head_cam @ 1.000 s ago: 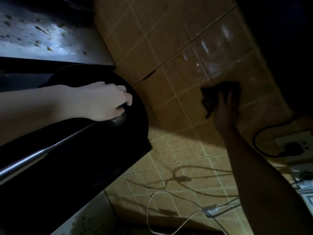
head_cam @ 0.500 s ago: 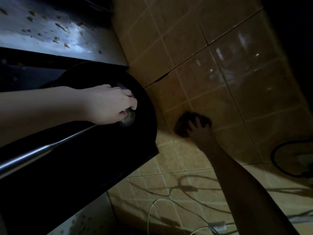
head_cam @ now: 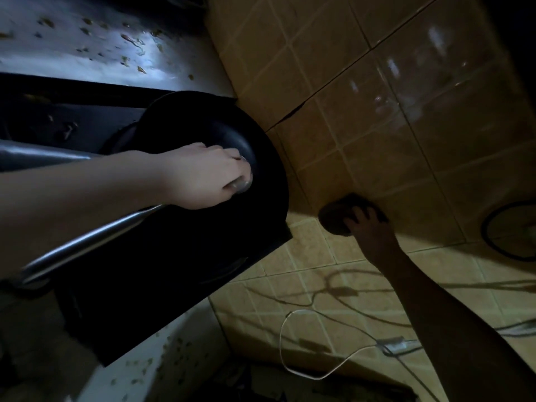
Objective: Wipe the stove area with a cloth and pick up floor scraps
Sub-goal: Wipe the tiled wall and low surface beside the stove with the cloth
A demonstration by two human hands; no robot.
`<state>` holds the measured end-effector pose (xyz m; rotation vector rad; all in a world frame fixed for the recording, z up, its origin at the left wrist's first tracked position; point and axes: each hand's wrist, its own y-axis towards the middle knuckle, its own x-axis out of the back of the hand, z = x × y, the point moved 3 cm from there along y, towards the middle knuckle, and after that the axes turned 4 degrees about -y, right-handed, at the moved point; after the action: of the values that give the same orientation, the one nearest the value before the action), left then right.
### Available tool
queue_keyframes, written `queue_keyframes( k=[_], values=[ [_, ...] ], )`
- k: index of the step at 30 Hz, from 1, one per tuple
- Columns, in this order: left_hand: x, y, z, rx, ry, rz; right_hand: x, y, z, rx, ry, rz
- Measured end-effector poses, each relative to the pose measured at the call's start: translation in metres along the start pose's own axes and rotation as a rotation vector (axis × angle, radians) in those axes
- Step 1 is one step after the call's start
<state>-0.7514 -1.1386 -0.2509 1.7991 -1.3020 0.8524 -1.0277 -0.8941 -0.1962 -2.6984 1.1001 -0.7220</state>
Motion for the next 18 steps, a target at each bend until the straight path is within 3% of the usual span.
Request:
queue_keyframes(
  k=[7, 18],
  values=[
    [0.012, -0.043, -0.006, 0.012, -0.001, 0.069, 0.023, -0.052, 0.059, 0.019, 0.199, 0.119],
    [0.009, -0.109, -0.047, -0.047, -0.013, 0.207, 0.053, -0.162, 0.154, -0.004, 0.571, 0.05]
  ],
)
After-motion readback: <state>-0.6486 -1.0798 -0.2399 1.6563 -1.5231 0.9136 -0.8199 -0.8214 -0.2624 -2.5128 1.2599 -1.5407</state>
